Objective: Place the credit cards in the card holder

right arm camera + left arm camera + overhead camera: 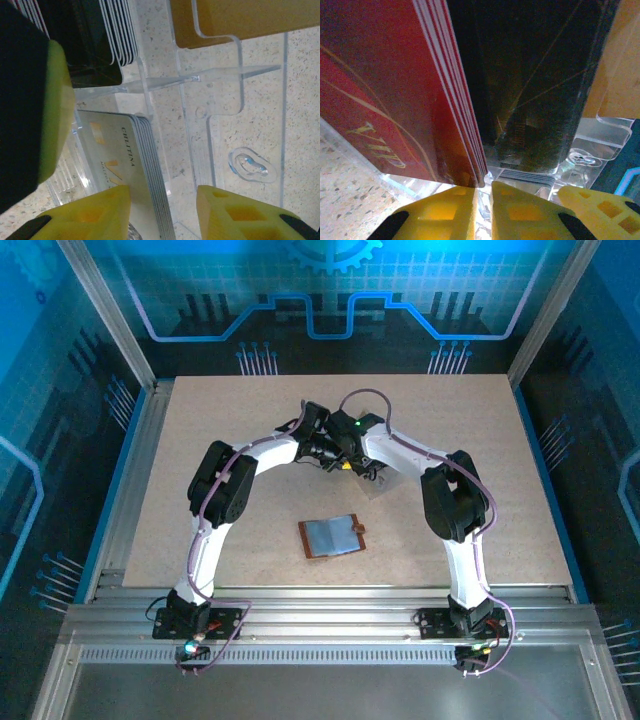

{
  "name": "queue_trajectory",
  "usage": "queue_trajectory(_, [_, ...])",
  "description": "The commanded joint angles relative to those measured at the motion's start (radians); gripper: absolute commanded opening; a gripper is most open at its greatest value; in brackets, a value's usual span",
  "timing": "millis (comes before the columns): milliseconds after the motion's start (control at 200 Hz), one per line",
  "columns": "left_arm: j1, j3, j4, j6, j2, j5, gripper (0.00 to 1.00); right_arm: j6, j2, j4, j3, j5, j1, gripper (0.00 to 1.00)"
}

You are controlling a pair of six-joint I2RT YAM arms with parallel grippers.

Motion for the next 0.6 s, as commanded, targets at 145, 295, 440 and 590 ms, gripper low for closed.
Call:
queue_trajectory(145, [-0.010,-0.044,-0.068,0.015,0.029,-0.018,0.14,-0.016,-0.003,-0.010,0.029,0.068,-0.011,0.36])
queue_trajectory(295, [-0.011,-0.047,-0.068,0.018,0.030,-0.020,0.14,-0.018,-0.013,-0.014,0.030,0.076,-0.011,0.33])
queue_trajectory(440, [-0.009,-0.052,-0.068,0.017,0.032,-0.018,0.14,-0.019,-0.017,-0.019,0.035,0.073,-0.012,0.29])
queue_trajectory(590, [-0.007,-0.052,-0.068,0.020,0.032,-0.018,0.14,-0.024,-0.022,-0.025,0.042,0.070,-0.014,0.27])
